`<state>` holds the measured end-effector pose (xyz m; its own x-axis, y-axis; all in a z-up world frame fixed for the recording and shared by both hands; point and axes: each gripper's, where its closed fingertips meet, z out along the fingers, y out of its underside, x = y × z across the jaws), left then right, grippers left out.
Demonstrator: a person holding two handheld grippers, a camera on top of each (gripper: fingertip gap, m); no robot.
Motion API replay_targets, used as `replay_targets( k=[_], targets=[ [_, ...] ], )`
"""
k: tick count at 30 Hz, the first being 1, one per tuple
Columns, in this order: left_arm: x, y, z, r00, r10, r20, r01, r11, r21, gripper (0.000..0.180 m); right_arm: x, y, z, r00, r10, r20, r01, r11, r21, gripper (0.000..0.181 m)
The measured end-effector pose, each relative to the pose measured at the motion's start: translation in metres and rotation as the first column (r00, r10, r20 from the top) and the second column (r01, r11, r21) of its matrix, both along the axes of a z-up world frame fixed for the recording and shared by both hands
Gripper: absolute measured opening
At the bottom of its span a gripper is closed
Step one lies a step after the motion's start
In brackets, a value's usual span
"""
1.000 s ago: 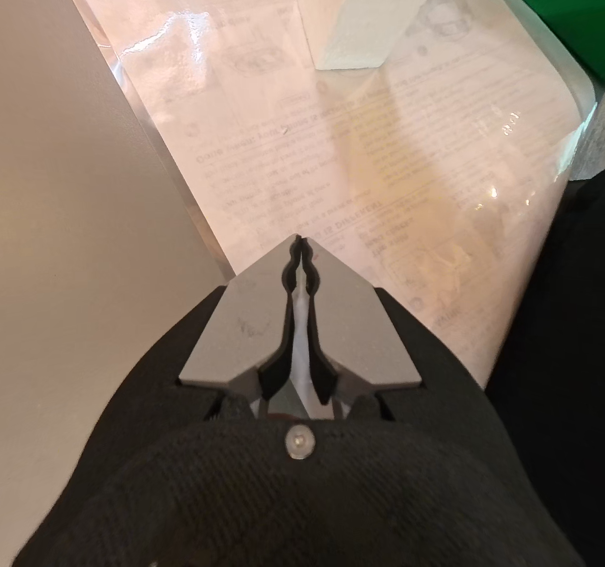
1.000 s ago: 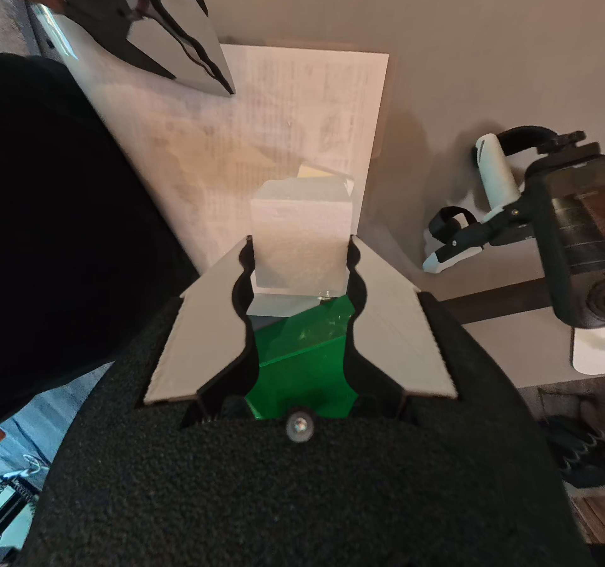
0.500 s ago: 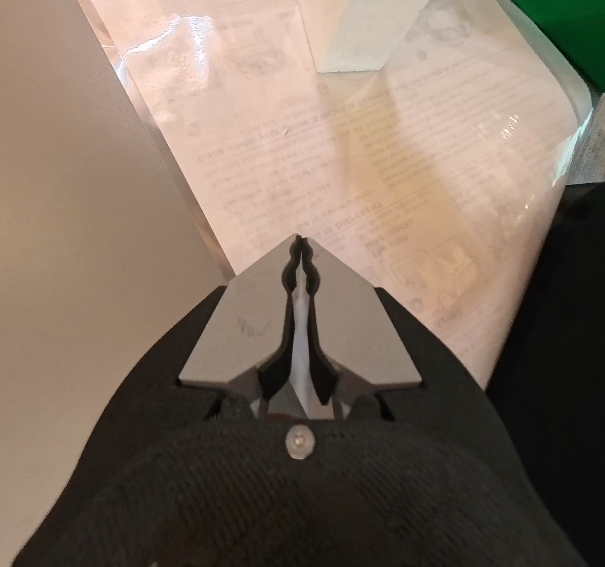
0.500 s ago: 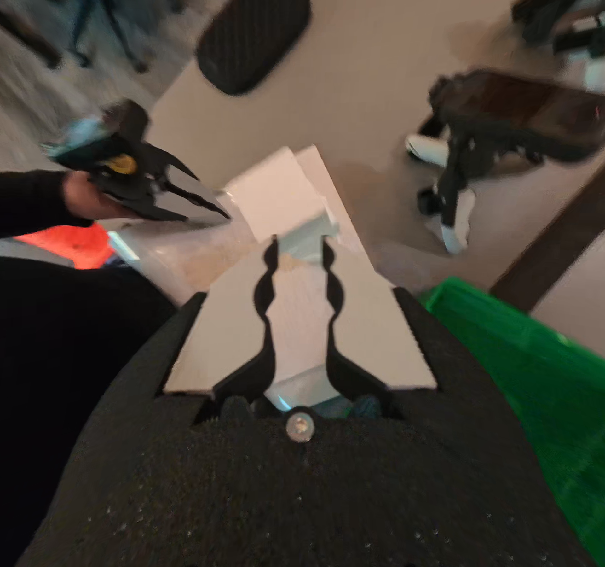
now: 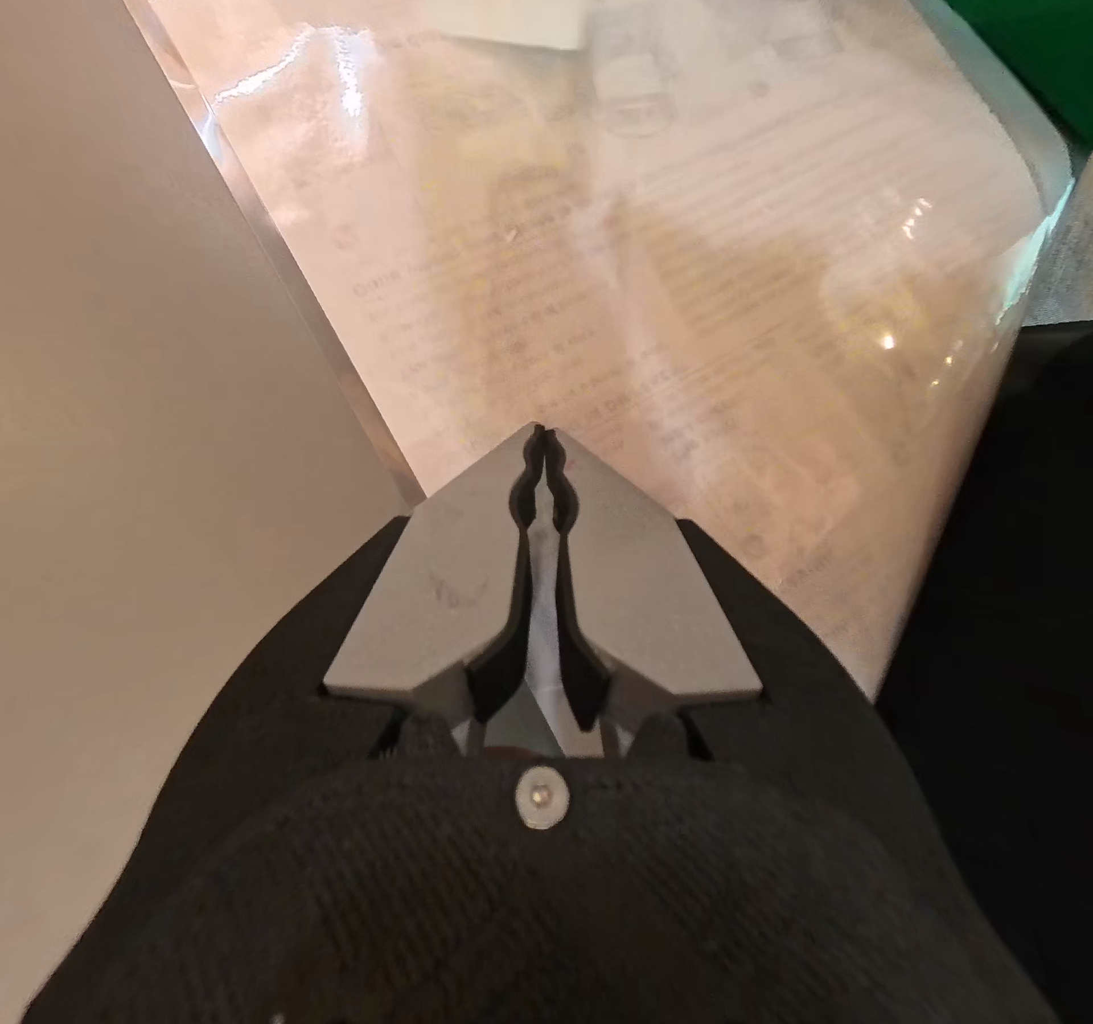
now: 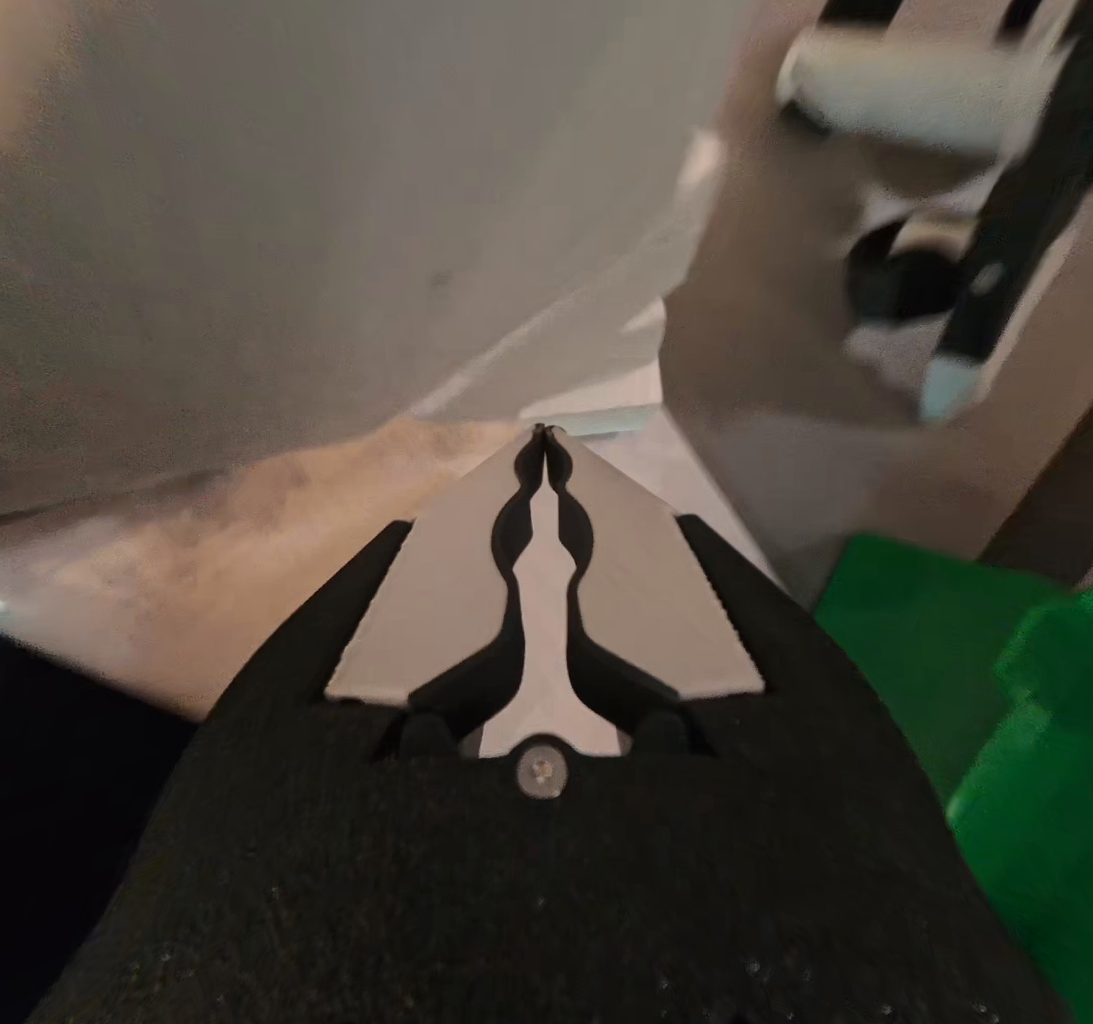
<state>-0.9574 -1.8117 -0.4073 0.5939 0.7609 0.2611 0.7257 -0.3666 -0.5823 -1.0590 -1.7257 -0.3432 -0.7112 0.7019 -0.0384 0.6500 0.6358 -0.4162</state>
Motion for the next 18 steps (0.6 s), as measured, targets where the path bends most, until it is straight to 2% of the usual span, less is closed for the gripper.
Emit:
replay_targets(
  k=[6,12,18],
  targets=[
    [0.000,0.000,0.000,1.000,0.020,0.004,-0.020,1.000,0.015,0.000,-0.016,-0.003,0.027,0.998,0.019,-0.057,-0.022,0.999,-0.045,0.000],
    [0.000,0.001,0.000,1.000,0.009,0.000,-0.009,1.000,0.017,0.000,-0.011,0.013,0.040,1.000,-0.031,-0.004,0.030,0.990,-0.134,0.002],
    [0.000,0.002,0.000,1.000,-0.009,0.005,0.009,1.000,0.012,0.000,0.008,0.027,0.026,0.999,-0.019,0.043,0.024,0.992,-0.123,0.008]
  ],
)
